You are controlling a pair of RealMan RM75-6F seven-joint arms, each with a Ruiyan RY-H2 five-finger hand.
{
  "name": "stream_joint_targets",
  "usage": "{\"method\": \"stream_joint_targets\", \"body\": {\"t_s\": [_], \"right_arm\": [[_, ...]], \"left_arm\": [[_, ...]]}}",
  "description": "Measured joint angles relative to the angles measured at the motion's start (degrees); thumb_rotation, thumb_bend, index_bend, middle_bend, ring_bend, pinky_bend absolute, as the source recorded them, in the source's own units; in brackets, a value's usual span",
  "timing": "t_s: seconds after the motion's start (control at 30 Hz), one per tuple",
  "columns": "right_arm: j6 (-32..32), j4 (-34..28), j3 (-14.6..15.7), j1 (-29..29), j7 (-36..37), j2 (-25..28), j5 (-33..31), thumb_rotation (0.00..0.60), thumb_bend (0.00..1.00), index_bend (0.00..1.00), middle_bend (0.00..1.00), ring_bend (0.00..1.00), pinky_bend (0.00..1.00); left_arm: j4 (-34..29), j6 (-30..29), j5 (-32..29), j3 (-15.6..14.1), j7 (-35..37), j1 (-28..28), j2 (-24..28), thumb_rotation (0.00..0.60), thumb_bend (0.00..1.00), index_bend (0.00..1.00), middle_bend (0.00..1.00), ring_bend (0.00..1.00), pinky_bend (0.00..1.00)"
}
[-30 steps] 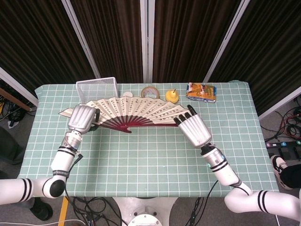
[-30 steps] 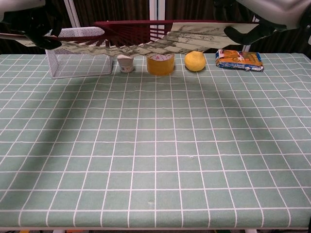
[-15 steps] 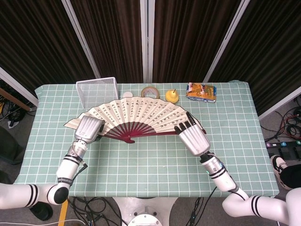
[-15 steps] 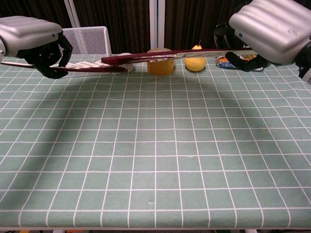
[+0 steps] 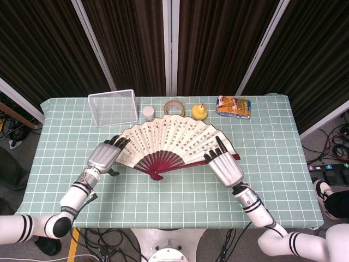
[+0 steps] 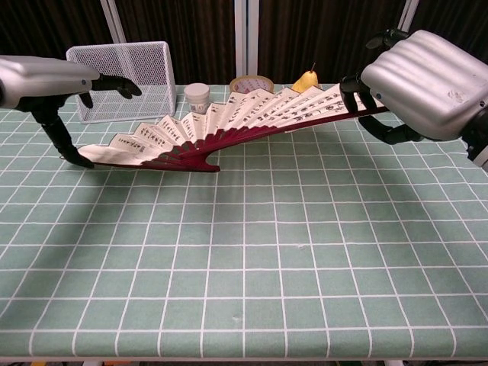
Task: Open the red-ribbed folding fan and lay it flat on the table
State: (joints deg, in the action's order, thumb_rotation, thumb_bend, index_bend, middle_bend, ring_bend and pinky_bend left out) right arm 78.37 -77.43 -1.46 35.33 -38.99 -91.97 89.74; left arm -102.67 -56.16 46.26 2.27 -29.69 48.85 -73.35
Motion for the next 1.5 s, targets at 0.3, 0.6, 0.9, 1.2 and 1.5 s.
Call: {"method": "stream_joint_targets", "body": {"t_s": [0.3, 0.6, 0.9, 1.2, 1.5], "right_arm": [[-0.12, 1.03, 1.88, -2.92, -0.37, -0.31, 1.00, 0.600, 0.56, 0.85, 0.70, 0.50, 0.09], [-3.52, -4.67, 3.56, -6.71, -5.47, 1.15, -4.07, 0.600, 0.01, 0.00, 0.03, 0.00, 0.00], [-6.84, -14.78, 2.45, -8.78, -4.57, 6.94, -10.12, 0.600, 0.00, 0.00, 0.00, 0.00, 0.00], [-5.51, -20.66, -0.51, -10.55, 10.14, 17.31, -10.85, 0.600, 0.15, 0.01, 0.18, 0.05, 0.00], [0.47, -18.25, -1.95, -16.25, 33.97, 28.75, -8.52, 0.600, 0.23, 0.02, 0.19, 0.04, 0.00]], "left_arm": [[-0.90, 5.58, 1.75, 2.94, 10.32, -0.59, 5.43, 0.600, 0.00, 0.05, 0.06, 0.00, 0.19], [1.70, 4.41, 5.36, 5.23, 16.49, -2.95, 6.18, 0.600, 0.00, 0.05, 0.06, 0.00, 0.19], [4.07, 2.13, 5.71, 5.46, 17.79, -5.03, 6.01, 0.600, 0.00, 0.05, 0.06, 0.00, 0.19], [7.24, -7.41, 6.56, 5.09, 20.19, -11.81, 5.83, 0.600, 0.00, 0.12, 0.15, 0.08, 0.19], [11.61, -21.02, 12.12, 1.36, 23.23, -23.61, 4.47, 0.600, 0.00, 0.15, 0.16, 0.08, 0.19]]}}
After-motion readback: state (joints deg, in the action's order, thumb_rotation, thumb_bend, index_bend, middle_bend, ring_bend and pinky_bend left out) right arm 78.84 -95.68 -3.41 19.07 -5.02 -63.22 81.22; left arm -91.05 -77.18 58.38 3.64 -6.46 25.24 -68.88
